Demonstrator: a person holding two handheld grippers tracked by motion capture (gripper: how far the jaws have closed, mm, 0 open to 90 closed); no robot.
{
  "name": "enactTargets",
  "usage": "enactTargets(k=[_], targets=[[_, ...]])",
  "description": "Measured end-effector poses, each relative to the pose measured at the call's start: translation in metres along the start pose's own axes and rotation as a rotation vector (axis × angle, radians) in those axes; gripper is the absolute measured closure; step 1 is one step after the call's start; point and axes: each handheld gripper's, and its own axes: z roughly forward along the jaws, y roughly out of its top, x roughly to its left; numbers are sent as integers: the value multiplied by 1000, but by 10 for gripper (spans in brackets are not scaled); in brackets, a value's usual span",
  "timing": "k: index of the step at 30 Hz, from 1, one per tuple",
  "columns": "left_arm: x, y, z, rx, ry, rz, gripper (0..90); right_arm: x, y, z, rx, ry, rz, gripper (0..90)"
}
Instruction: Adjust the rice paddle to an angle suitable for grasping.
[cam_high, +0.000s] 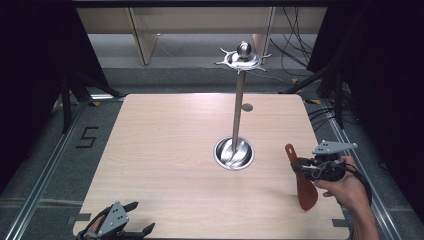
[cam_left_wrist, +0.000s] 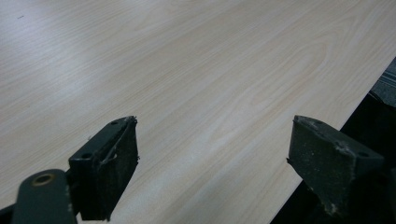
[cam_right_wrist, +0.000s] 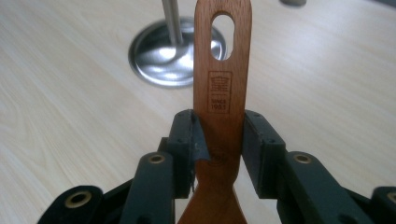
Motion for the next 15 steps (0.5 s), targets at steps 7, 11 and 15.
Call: enactTargets(k=[7,11,15], targets=[[0,0,0,10,13,17,153,-4,6,-12,-184,84,26,672],[1,0,0,2,8,14,153,-4,11,-16,-231,138,41,672],[0,0,0,11,4,5,153,-6,17,-19,-313,180,21,672]])
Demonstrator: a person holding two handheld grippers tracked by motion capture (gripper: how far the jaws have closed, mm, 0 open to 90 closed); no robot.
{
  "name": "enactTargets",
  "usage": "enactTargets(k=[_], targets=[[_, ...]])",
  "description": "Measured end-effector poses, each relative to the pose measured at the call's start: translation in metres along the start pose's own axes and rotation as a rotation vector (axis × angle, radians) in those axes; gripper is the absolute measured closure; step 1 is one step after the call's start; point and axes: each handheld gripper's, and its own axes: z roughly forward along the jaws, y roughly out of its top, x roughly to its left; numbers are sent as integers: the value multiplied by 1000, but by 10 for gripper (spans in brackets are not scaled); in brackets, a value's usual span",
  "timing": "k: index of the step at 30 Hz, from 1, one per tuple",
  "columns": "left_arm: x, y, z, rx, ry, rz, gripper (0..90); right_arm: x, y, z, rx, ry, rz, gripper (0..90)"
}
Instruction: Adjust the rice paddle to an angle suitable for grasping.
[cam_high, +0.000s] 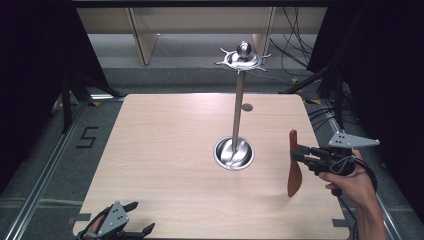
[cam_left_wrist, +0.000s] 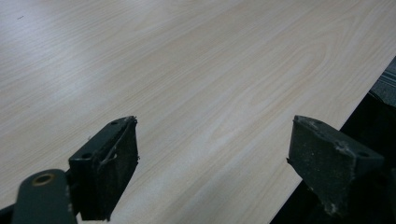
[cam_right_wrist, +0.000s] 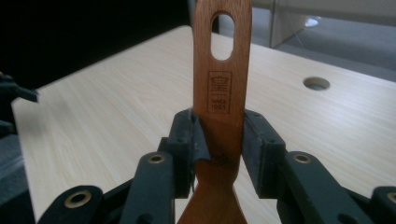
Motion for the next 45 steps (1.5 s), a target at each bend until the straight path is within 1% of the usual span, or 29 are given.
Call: enactTargets(k=[3,4,5,8,9,11,12,13,14,15,16,17,18,19,20,21,23,24,26,30,31,32,37,38,39,40,41,43,45], targets=[[0,0,0,2,-2,4,153,2,5,-1,6,-1,1,672],[0,-1,0,-4,11,6,153,4,8,1,-23,-11,0,672],[-1,0,0,-19,-12,-19,153,4,10,0,-16,0,3,672],[-1,0,1,-21,-11,-18,153,6,17,1,-19,-1,-4,672],[1,-1,-1,0,-1,8,153,7,18,3,-45,-18,-9,672],[0,-1,0,-5,1,9,153,8,20,3,-40,-13,-10,672],[-1,0,0,-19,-7,-8,153,9,24,4,-35,5,-9,672],[-1,0,0,-19,-7,-8,153,8,26,4,-35,-4,-40,672],[0,0,0,-14,-5,-7,153,8,26,4,-35,-4,-40,672],[-2,-1,0,-13,-4,-35,153,11,28,5,-43,-10,-18,672],[-2,-1,0,-18,-7,-38,153,11,30,6,-50,-8,-34,672],[-2,-1,0,-17,-8,-36,153,10,32,5,-39,5,-35,672],[-2,-1,0,-17,-8,-33,153,11,33,6,-44,-8,-43,672],[0,0,0,-8,-4,2,153,12,34,6,-53,-13,-35,672],[0,0,-1,-1,-3,6,153,11,36,6,-48,-3,-44,672],[0,0,0,-13,-5,-6,153,12,37,7,-43,1,-31,672],[-2,0,0,-14,-8,-29,153,12,40,7,-44,-5,-55,672],[-2,-1,0,-15,-9,-38,153,13,41,7,-40,-7,-49,672],[-2,-1,0,-15,-7,-37,153,13,43,8,-45,-13,-65,672],[-2,0,0,-13,-13,-33,153,16,48,9,-65,-20,-61,672],[-2,-1,0,-12,-14,-40,153,16,50,8,-50,-7,-70,672],[-2,-1,0,-19,-9,-42,153,18,52,9,-68,-5,-75,672],[-2,-1,0,-13,-9,-37,153,20,59,9,-70,0,-83,672],[-1,0,-1,-19,-9,-8,153,22,63,9,-77,-10,-90,672],[-2,-1,0,-19,-10,-36,153,23,64,9,-70,0,-84,672],[-2,-1,0,-19,-10,-36,153,24,66,9,-78,-9,-89,672],[-3,-1,0,-22,-12,-47,153,24,68,9,-80,6,-96,672],[-2,-1,0,-18,-9,-42,153,25,69,9,-76,-6,-91,672],[-2,0,-1,-20,-10,-40,153,27,74,10,-81,4,-101,672]])
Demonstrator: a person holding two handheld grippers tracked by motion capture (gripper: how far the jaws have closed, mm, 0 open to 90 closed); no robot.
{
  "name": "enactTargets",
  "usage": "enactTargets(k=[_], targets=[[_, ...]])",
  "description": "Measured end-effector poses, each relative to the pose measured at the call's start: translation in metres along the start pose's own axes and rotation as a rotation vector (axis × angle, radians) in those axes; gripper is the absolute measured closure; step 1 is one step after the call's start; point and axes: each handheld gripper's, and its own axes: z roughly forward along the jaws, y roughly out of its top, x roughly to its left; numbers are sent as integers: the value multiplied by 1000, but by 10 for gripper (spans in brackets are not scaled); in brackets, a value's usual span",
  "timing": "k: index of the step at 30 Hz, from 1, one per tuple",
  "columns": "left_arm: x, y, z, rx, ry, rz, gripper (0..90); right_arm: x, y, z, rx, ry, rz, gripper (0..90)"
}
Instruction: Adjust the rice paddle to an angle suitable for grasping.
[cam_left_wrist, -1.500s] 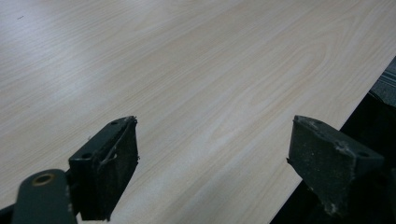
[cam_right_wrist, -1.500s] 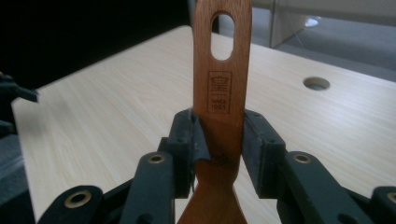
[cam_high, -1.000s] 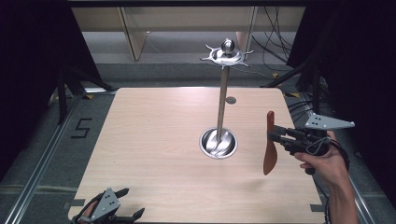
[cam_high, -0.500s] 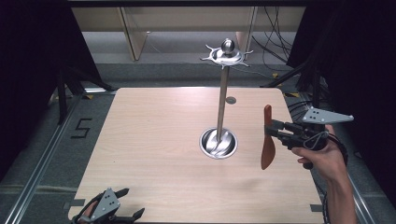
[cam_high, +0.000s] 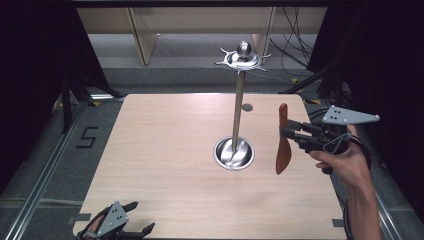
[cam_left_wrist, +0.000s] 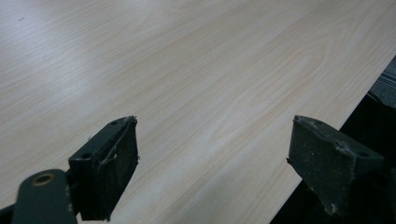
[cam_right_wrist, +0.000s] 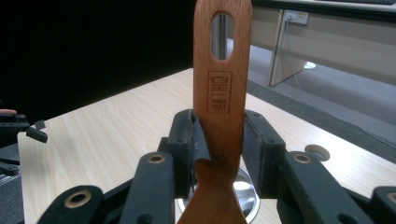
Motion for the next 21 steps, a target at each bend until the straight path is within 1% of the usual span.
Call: enactTargets(k=[2,3,4,5,6,7,8,9,10,11,13,14,16,17,18,19,20,21], targets=[[0,0,0,1,0,0,153,0,2,1,-9,-5,-4,672],[0,0,0,2,0,0,153,1,3,1,-1,-3,1,672],[0,0,0,1,0,1,153,0,5,1,-2,-4,-26,672],[0,0,0,1,0,1,153,1,6,2,-8,-2,-26,672],[0,0,0,1,-1,0,153,3,8,3,-13,-4,-11,672],[0,0,0,2,0,-1,153,3,11,3,-17,3,-14,672],[0,0,0,2,0,-2,153,4,12,3,-18,-3,-18,672],[1,0,0,2,0,14,153,3,14,3,-18,-4,-40,672],[1,0,0,2,0,14,152,3,14,3,-18,-4,-40,672],[0,0,0,1,0,0,153,5,19,3,-25,-7,-34,672],[0,0,0,2,0,-1,153,4,21,3,-29,-5,-43,672],[0,0,0,2,0,0,153,6,23,3,-27,-10,-24,672],[0,0,0,5,0,5,153,6,29,5,-49,-4,-23,672],[0,0,0,5,0,5,153,6,29,5,-49,-4,-23,672],[0,0,0,4,1,4,153,6,31,5,-56,-11,-34,672],[0,0,0,2,0,-1,153,6,34,6,-63,-7,-40,672],[0,0,0,1,0,0,153,7,37,8,-65,2,-32,672],[0,0,0,1,0,1,153,7,40,8,-64,-2,-35,672]])
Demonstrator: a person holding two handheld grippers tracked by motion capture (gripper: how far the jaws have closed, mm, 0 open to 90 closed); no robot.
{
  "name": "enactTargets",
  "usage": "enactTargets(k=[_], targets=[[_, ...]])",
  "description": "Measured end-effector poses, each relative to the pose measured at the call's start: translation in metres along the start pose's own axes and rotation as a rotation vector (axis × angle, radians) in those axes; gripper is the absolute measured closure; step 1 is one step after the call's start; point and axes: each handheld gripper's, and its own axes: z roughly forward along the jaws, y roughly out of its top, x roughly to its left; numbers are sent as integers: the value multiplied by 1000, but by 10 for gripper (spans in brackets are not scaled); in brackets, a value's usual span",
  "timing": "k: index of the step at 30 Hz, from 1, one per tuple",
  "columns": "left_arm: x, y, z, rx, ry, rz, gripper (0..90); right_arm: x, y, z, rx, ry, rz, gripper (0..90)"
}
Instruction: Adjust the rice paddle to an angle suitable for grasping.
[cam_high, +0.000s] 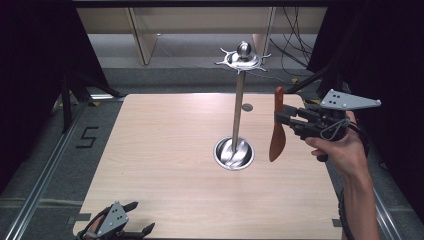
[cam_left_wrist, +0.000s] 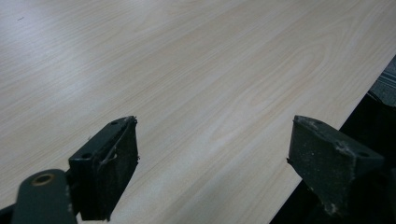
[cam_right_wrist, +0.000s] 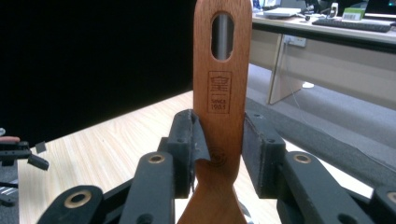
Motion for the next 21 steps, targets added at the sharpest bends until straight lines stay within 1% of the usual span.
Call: enactTargets(k=[2,3,4,6,7,8,9,10,12,15,16,17,18,19,20,21], targets=[[0,0,0,-5,0,-6,153,0,8,3,-8,6,-5,672],[0,0,0,-5,0,-6,153,0,8,3,-8,6,-5,672],[0,0,0,2,0,2,153,1,12,5,-15,-2,0,672],[0,0,0,0,0,3,153,1,14,5,-20,4,-3,672],[0,0,0,-1,-1,1,153,0,17,6,-28,-5,-22,672],[0,0,0,-5,-1,-4,152,1,18,6,-26,2,-7,672],[0,0,0,-5,-1,-5,153,-1,21,7,-34,-4,-7,672],[0,0,0,-5,-2,-5,153,-1,22,8,-35,-5,3,672],[0,0,0,0,-2,0,153,-3,24,9,-38,-3,-6,672],[0,0,0,-3,-2,-6,153,-5,27,12,-47,-5,-2,672],[0,0,0,2,-1,1,153,-4,28,12,-45,-2,16,672],[0,0,0,2,-1,1,153,-4,28,12,-45,-2,16,672],[0,0,0,-5,0,2,153,-5,30,15,-40,1,4,672],[2,0,0,-3,-2,26,153,-5,31,16,-46,-9,-5,672],[0,0,0,-3,-2,-5,153,-4,31,16,-42,-7,7,672],[0,0,0,1,-2,-1,153,-5,32,17,-39,-2,3,672]])
